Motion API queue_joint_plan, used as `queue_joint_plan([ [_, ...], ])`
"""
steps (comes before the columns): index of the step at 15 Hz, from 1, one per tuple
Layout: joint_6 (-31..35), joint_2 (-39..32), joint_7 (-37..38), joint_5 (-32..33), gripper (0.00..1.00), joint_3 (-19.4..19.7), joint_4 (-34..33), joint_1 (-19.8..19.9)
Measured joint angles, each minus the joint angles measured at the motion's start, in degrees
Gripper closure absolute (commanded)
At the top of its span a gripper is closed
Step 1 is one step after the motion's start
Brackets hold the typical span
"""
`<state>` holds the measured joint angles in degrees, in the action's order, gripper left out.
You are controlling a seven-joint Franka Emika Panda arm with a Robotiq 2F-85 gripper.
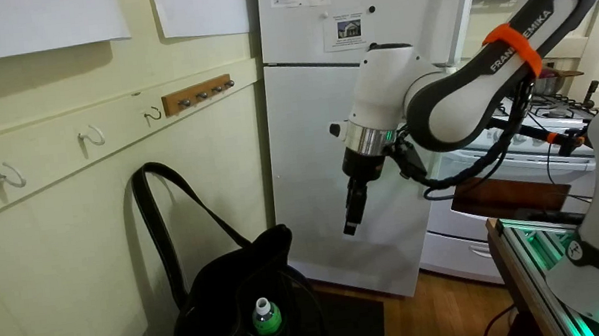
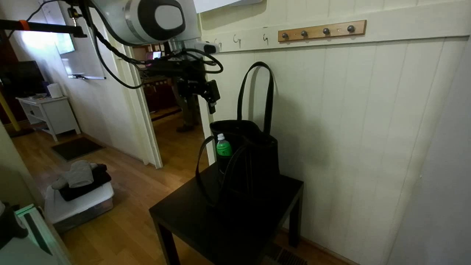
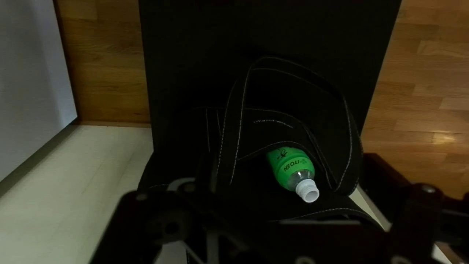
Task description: Take the green bottle out of the bag
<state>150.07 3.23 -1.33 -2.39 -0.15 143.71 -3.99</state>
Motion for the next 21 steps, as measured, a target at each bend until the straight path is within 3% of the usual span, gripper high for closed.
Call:
queue_joint_plan([
  [10,1.62,-22.69,5.3,5.66,0.0,-1.76,-18.45,-1.99],
  [15,1.47,-29.29,12.63,10.09,0.0,0.39,-24.26,-6.58],
  [21,0.21,-32.41,11.41,7.56,0.0,-1.8,-26.79,-6.02],
])
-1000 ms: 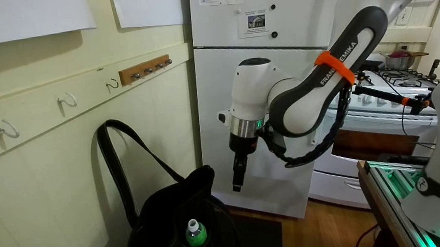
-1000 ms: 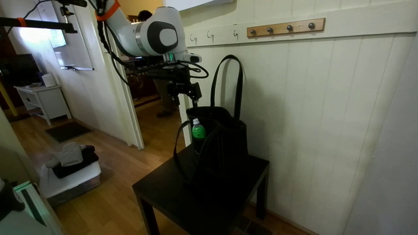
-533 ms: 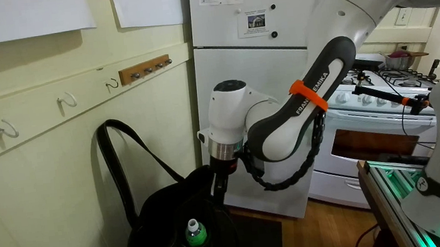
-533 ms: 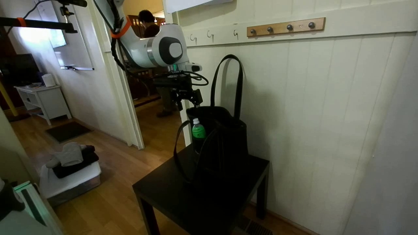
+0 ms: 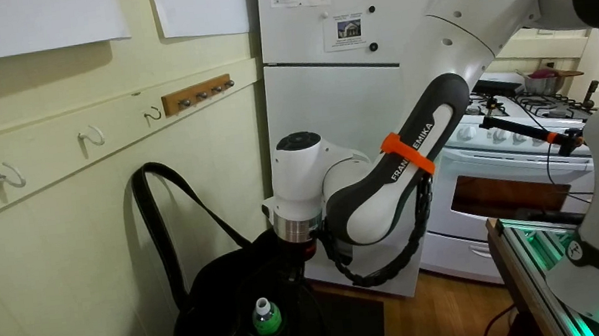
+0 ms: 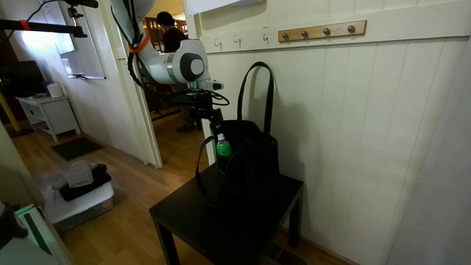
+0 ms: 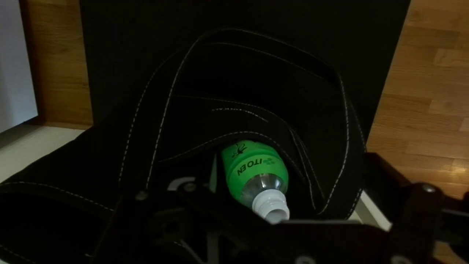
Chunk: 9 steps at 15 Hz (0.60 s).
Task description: Take the green bottle out of the bag
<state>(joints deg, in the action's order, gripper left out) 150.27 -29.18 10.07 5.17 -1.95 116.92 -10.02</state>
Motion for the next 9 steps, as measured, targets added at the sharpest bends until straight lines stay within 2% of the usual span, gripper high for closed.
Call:
queue_joint_plan([
  [9,1.26,-2.71,0.14,0.5,0.0,1.09,-1.34,-0.71],
])
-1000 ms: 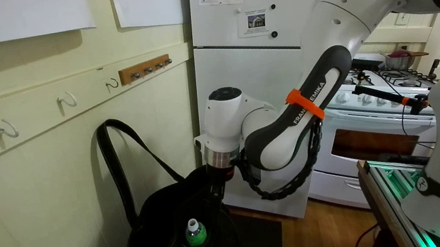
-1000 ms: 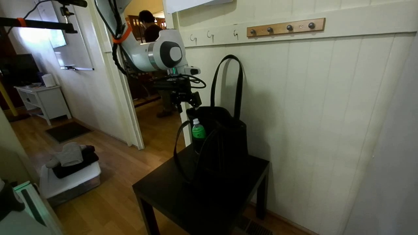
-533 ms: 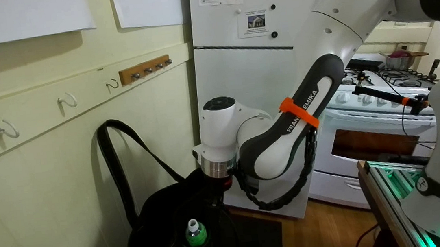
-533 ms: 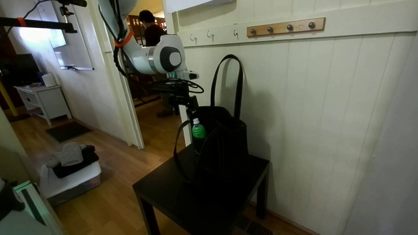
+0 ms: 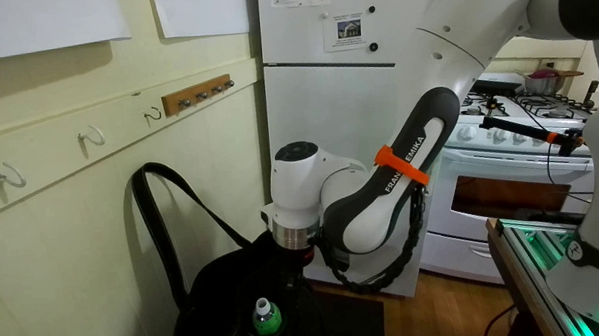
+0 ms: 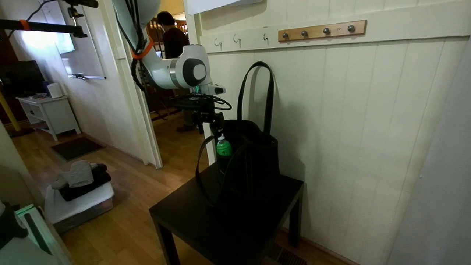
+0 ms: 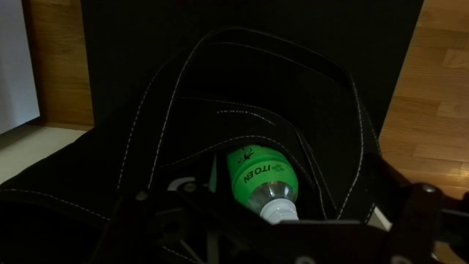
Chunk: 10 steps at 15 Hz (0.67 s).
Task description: Take the green bottle out of the bag
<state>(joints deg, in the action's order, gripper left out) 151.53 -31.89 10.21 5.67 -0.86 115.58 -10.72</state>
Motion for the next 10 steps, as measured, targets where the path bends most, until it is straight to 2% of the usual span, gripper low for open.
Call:
queue_joint_plan([
  [7,8.08,-5.78,0.58,1.15,0.0,3.22,-4.68,-3.46],
  [8,8.96,-6.52,0.59,1.34,0.22,3.77,-5.29,-4.0],
  [10,9.79,-7.83,0.59,1.54,0.33,4.74,-6.47,-4.96],
])
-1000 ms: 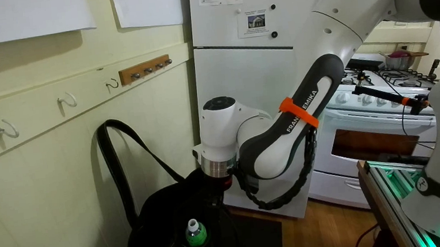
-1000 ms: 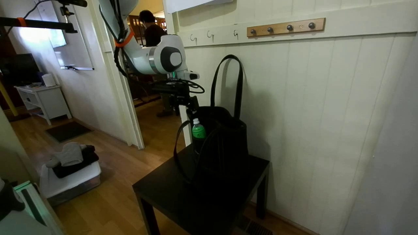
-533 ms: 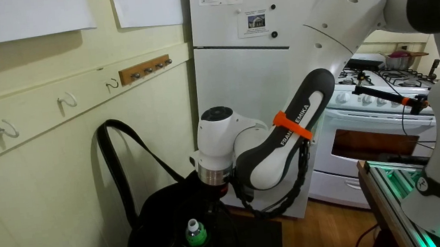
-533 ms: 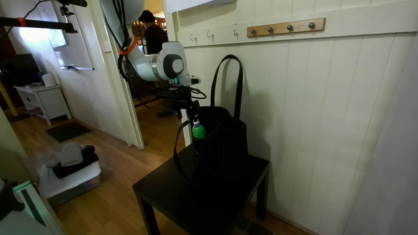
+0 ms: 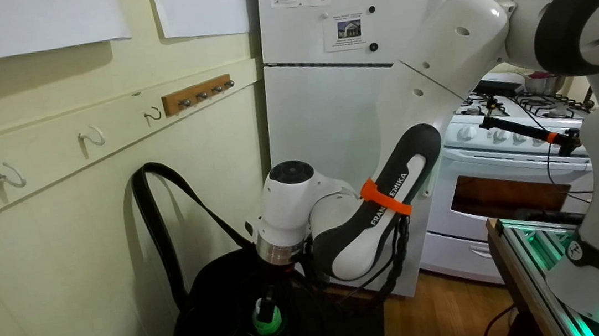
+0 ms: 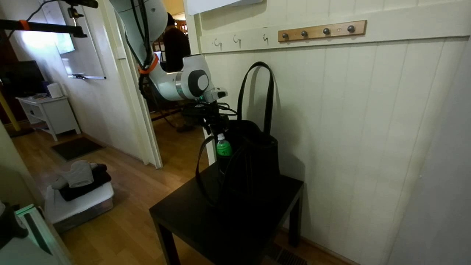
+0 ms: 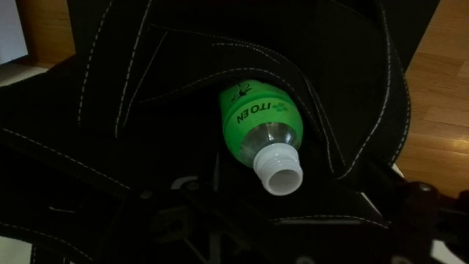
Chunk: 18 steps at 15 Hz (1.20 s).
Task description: Take the green bottle out of the bag
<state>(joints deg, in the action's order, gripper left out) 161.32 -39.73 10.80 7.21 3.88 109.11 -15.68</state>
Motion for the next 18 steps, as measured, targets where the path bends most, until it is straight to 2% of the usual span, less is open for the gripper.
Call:
queue_joint_plan([
  [5,1.46,-2.23,0.0,0.5,0.74,2.16,-2.07,-2.0],
  [8,1.53,-2.86,0.0,0.67,0.92,3.22,-2.76,-2.88],
  [18,1.53,-1.21,0.11,0.99,0.92,4.91,-1.56,-3.77],
])
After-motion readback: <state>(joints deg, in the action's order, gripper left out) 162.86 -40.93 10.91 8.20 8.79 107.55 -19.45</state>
